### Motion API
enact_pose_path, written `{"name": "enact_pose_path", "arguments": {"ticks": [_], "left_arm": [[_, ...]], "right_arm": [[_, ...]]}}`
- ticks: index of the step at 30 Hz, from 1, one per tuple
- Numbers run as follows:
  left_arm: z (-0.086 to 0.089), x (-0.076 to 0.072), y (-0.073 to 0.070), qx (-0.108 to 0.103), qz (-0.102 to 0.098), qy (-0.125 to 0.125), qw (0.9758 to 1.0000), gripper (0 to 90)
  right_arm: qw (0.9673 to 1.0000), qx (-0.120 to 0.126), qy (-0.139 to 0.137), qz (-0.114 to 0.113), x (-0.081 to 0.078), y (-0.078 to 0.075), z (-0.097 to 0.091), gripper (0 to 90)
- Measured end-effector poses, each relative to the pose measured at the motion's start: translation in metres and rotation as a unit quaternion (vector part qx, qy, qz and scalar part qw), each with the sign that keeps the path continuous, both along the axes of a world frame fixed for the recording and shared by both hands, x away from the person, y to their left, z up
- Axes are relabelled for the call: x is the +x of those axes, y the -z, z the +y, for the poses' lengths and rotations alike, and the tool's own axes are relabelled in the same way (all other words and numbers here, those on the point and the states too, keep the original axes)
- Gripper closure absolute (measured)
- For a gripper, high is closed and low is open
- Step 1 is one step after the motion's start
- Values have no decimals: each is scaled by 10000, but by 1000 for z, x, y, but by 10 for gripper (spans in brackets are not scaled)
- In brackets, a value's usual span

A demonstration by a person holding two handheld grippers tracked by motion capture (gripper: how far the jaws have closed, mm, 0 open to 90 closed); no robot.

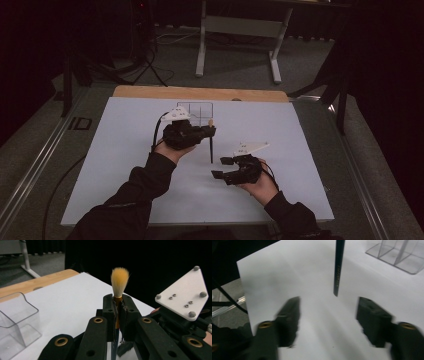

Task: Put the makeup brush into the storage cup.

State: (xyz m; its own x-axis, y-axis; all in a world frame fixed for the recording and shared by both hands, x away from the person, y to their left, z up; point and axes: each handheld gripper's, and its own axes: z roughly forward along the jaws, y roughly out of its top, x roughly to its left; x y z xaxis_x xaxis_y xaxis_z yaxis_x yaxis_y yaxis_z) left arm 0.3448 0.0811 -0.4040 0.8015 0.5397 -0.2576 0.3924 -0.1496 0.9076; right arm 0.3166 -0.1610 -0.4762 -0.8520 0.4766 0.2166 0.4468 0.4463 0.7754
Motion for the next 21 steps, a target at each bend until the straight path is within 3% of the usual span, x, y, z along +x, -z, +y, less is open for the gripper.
{"name": "enact_pose_path", "arguments": {"ticks": [3, 6, 17, 21], "left_arm": [[1, 0, -1, 33, -22, -15, 10000, 843], [2, 0, -3, 83, -69, -41, 9999, 843], [18, 7, -20, 145, -292, -346, 9989, 842], [24, 9, -24, 178, -350, -439, 9983, 842]], "right_arm": [[10000, 23, -9, 61, 1, 0, -2, 188], [9999, 99, -122, 72, 0, -1, -6, 147], [9994, 225, -101, -237, -7, -9, -18, 137], [9993, 158, -29, -340, -7, -12, -22, 135]]}}
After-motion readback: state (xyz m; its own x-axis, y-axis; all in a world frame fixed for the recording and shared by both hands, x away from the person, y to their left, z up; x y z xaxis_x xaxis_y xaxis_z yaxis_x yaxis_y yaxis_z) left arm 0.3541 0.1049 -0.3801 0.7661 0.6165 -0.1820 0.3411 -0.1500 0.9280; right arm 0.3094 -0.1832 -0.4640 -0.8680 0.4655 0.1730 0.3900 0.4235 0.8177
